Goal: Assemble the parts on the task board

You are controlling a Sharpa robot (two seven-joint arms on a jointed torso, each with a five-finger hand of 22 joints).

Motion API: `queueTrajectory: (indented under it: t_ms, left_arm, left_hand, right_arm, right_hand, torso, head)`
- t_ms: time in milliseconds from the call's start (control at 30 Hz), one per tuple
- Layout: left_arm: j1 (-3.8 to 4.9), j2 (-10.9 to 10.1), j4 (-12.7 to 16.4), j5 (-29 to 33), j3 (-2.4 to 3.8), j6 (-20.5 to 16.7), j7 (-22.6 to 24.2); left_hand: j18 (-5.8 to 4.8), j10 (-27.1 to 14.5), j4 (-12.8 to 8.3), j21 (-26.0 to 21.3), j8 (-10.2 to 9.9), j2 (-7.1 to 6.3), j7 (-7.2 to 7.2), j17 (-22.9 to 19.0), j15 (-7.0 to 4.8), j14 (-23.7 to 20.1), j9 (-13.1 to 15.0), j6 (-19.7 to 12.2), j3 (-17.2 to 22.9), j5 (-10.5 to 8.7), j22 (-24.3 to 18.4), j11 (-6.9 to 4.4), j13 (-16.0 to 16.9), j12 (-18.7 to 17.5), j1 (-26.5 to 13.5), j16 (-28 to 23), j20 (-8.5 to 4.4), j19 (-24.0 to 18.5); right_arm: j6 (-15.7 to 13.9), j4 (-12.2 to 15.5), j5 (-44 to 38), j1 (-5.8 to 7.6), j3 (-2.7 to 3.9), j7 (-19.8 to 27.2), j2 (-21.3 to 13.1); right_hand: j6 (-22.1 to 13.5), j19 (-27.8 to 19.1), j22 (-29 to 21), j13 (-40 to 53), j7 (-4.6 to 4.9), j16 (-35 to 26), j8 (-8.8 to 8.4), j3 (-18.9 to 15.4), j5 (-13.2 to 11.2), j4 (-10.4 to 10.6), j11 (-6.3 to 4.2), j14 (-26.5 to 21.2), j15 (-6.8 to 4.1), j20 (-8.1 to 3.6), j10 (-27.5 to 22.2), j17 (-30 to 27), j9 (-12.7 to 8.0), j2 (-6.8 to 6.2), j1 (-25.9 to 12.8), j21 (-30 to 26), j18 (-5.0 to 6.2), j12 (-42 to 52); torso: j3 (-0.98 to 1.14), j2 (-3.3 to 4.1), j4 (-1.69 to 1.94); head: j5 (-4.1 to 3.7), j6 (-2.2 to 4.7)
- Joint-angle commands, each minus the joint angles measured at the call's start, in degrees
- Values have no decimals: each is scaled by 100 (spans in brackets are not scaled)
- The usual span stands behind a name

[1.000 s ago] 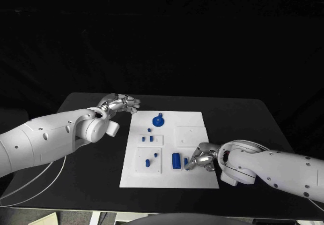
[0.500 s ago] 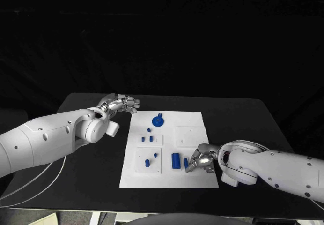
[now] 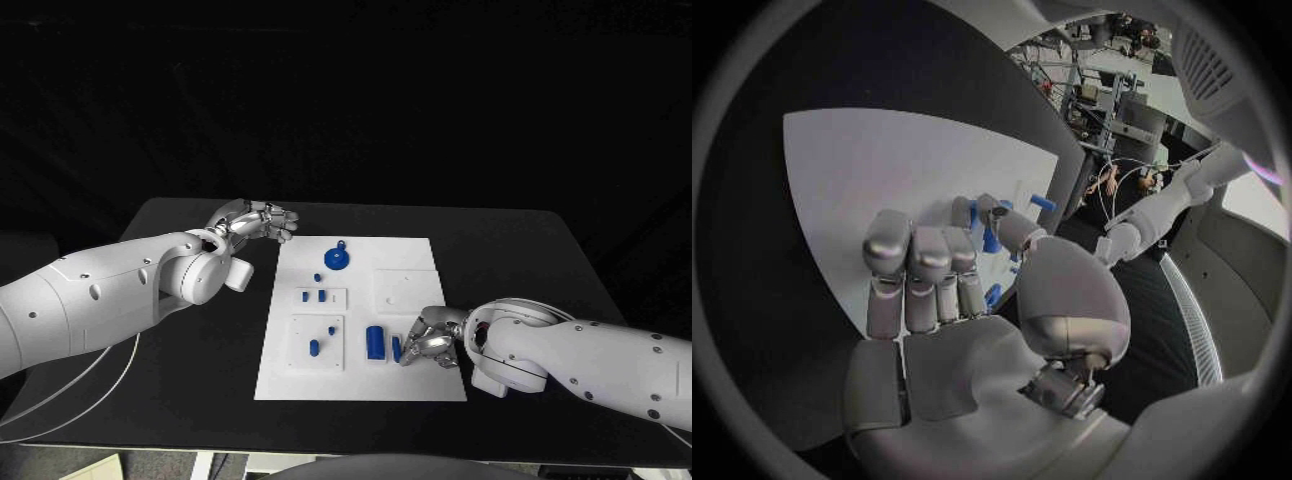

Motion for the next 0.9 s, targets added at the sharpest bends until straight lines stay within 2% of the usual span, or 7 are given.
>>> queueTrajectory:
  t_ms: [33,400,700,900]
  left_arm:
    - [8,10,15,26,5,102,19]
    - [8,11,13,26,5,97,20]
    - [8,19,-7,26,5,107,6]
    - [8,19,-10,26,4,109,3]
  left_hand:
    - [81,22,32,-34,18,-2,13,9,1,25,-10,-45,-13,25,8,4,-8,5,-23,-24,4,33]
    - [81,21,35,-38,19,-4,13,15,1,25,-11,-46,-15,23,11,4,-9,5,-27,-31,5,32]
    - [81,21,36,-40,20,-4,13,19,1,25,-12,-47,-15,22,14,4,-10,4,-26,-35,4,32]
    - [81,20,36,-42,20,-3,13,22,2,25,-12,-47,-14,23,15,4,-11,4,-25,-39,4,32]
  right_arm:
    - [-3,-8,-68,-6,-1,-42,18]
    - [-83,-35,-67,-7,-1,-111,74]
    - [-73,-51,-67,-7,-1,-141,80]
    - [-9,-62,-67,-7,-1,-166,92]
  right_hand:
    - [49,11,55,7,6,-37,-23,39,-20,44,-5,-10,-33,47,60,6,-8,47,-79,-15,495,35]
    - [69,18,55,31,0,-36,-20,87,-19,96,-11,-8,-38,52,93,7,-9,72,-146,-13,495,64]
    - [103,30,55,94,-9,-32,-21,181,-8,285,-21,-3,-47,57,172,10,-18,150,-328,-12,495,142]
    - [111,29,58,109,-17,-28,-21,293,-22,335,-28,-6,-55,46,184,14,-17,126,-359,-10,495,156]
  torso:
    - [0,-2,1]
    - [1,0,-4]
    - [3,2,-4]
    - [3,1,-2]
  head:
    - [11,-3]
    - [17,-9]
    - [18,7]
    - [19,1]
